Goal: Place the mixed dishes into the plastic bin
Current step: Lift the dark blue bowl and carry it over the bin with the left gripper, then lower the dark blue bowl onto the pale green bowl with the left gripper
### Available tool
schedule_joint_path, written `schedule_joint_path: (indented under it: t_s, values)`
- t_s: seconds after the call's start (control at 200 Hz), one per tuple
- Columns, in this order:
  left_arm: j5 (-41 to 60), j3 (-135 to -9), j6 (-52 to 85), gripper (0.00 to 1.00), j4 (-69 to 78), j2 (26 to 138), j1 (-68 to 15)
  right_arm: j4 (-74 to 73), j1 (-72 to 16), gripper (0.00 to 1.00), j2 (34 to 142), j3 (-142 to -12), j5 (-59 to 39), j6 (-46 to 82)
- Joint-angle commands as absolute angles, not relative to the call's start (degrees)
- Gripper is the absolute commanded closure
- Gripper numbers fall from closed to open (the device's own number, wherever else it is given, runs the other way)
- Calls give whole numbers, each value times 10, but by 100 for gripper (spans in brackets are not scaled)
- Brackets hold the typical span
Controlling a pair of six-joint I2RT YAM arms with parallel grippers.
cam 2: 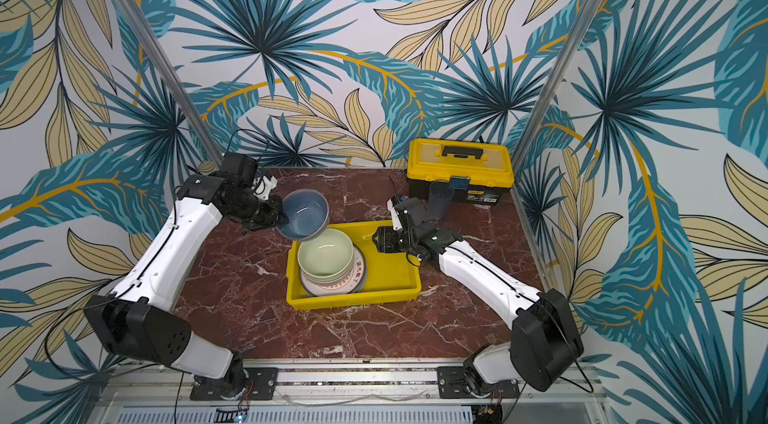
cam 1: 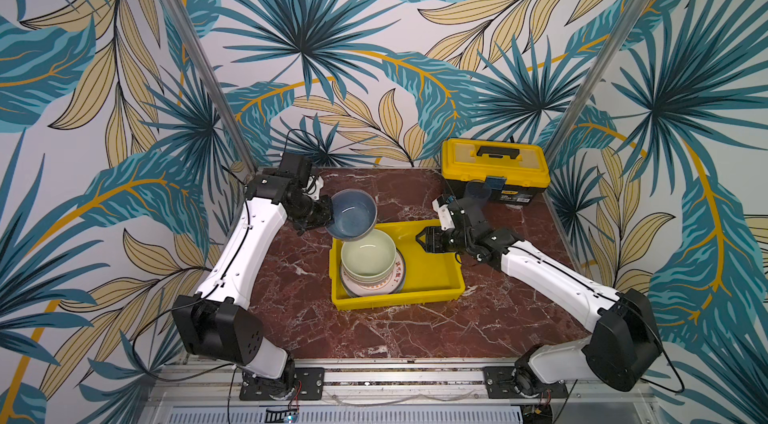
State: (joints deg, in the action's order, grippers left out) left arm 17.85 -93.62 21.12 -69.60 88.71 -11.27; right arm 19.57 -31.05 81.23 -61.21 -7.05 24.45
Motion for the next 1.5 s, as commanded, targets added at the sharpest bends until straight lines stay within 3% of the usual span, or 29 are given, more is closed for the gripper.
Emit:
schedule_joint_path:
  t_s: [0.0,0.351,0.466,1.492]
  values:
    - [195,-977,203,100,-695,906,-142,202,-310,39,797,-597,-59,250]
    - [164,-968,190,100,-728,948,-186,203,-310,39,787,-596,-65,247]
    - [161,-957,189,100,-728,947,-188,207,-309,43,778,-614,-88,241]
    - [129,-915,192,98,-733,997,-215,209,-310,42,801,-622,-89,243]
